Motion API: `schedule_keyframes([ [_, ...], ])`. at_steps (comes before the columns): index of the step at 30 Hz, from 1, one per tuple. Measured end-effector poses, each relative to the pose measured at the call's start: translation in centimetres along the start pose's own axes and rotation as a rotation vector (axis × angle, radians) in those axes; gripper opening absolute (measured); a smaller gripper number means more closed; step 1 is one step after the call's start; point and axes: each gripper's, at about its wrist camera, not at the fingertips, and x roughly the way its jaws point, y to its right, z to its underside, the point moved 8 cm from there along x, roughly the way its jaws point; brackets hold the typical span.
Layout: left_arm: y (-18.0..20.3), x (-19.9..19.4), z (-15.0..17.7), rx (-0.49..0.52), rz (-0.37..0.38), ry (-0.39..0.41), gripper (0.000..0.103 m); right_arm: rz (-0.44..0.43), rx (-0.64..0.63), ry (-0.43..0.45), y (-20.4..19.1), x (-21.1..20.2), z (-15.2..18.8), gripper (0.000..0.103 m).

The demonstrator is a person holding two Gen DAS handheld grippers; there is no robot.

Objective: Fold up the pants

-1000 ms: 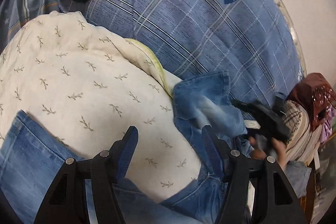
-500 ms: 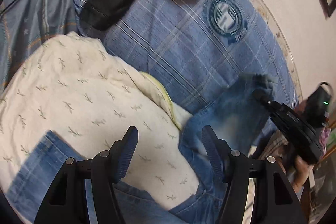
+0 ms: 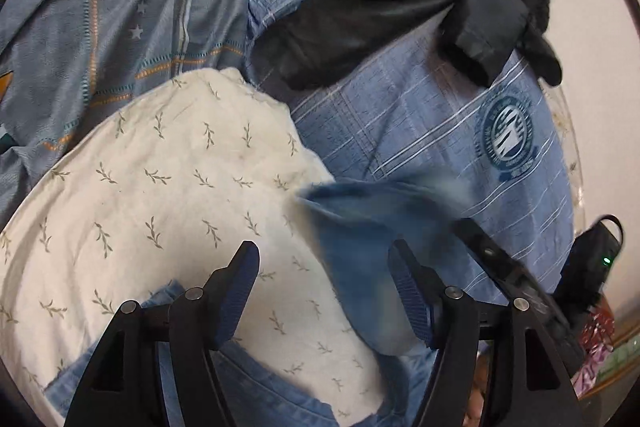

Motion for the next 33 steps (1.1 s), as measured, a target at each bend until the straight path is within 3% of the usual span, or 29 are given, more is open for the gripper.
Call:
schedule_keyframes([
  [2,-0.6,1.2,0.0,0.018,-0.028,-0.02,0.067,0.04,0.06,0.023,1.3,-0.9,1.1,0.072],
  [5,-1.4,2.6,-0.1,0.051,-0.095,-0.035,0.067,-0.024,0.128,0.056,1.5,-3.1,2.9,0.079],
  [8,-0.2,4.1,-0.3,0.097,-0.112,-0.076,0.067,-0.053,0.088,-0.01,0.6,-4.0,6.3,0.079],
  [11,1.3,3.9,0.6,0.214,-0.109,-0.1,0.067,-0.066,0.127,-0.065,3.3,-5.3,10.7,0.079],
  [13,2.6,3.7,1.6,0.303,-0.103,-0.119,0.067,-0.045,0.187,-0.087,6.9,-6.2,12.8,0.079],
  [16,3.9,4.7,3.3,0.357,-0.073,-0.172,0.066,-0.009,0.303,-0.094,12.8,-7.9,14.6,0.079],
  [20,4.5,4.1,6.5,0.316,0.043,-0.255,0.066,0.029,0.371,-0.068,18.9,-11.1,15.0,0.079],
  [23,5.1,3.7,8.3,0.312,0.081,-0.267,0.066,0.057,0.529,-0.025,25.5,-14.1,16.3,0.079],
  [25,6.2,3.8,9.8,0.326,0.111,-0.283,0.066,0.162,0.622,-0.036,30.5,-15.4,18.5,0.08],
  [27,6.4,4.4,10.8,0.319,0.142,-0.311,0.066,0.201,0.735,-0.075,34.3,-15.3,21.2,0.08],
  [31,7.4,4.4,12.7,0.355,0.176,-0.336,0.066,0.157,0.887,-0.133,37.7,-12.0,24.0,0.067],
  [33,7.7,4.6,13.4,0.392,0.17,-0.325,0.066,0.172,0.939,-0.107,38.9,-10.7,24.3,0.036],
])
